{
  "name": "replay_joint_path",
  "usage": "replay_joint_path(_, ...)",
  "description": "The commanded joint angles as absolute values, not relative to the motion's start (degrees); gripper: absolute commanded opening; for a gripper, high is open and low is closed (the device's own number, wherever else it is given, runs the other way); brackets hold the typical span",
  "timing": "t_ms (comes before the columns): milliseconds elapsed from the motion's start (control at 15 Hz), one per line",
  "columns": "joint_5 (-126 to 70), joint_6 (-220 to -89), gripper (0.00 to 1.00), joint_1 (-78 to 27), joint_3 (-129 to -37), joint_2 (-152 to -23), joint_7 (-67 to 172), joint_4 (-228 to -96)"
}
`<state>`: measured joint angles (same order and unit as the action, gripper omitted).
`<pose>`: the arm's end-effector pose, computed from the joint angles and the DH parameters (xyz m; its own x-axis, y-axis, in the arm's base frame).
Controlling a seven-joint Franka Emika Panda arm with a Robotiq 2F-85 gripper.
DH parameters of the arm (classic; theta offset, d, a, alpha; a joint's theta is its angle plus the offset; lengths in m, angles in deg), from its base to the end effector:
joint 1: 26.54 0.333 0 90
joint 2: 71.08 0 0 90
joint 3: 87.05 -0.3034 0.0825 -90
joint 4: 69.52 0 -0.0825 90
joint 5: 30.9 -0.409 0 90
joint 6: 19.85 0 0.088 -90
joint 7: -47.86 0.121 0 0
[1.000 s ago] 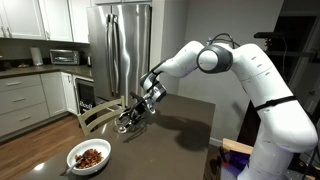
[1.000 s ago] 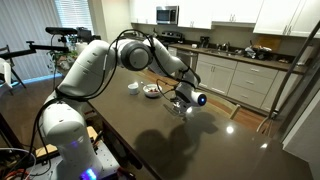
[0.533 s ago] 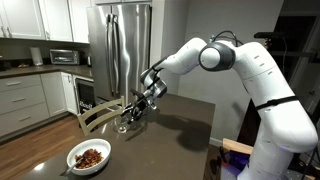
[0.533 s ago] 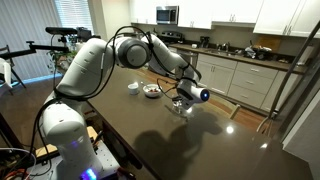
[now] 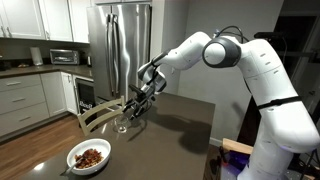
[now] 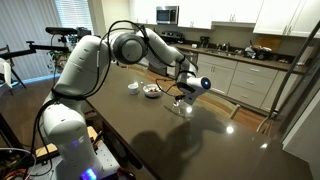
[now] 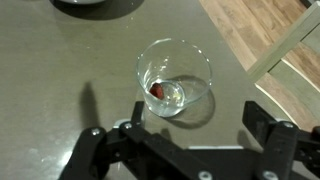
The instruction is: Pour the contents in the glass cup into the bowl on the left
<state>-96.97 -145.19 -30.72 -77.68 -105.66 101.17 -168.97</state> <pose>0.6726 -0.1098 0.1993 -0.2020 -0.6821 -0.7028 -0.9232 0.3721 -0.0959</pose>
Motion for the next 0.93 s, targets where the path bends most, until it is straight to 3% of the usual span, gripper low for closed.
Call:
replay_joint_path(0, -90.8, -149.2, 1.0, -29.4, -76.8, -102.6, 104.4, -170.4)
replay_joint_path(867, -82.6, -154.7, 1.0, -31.8, -81.1, -92.5, 85.8, -173.0)
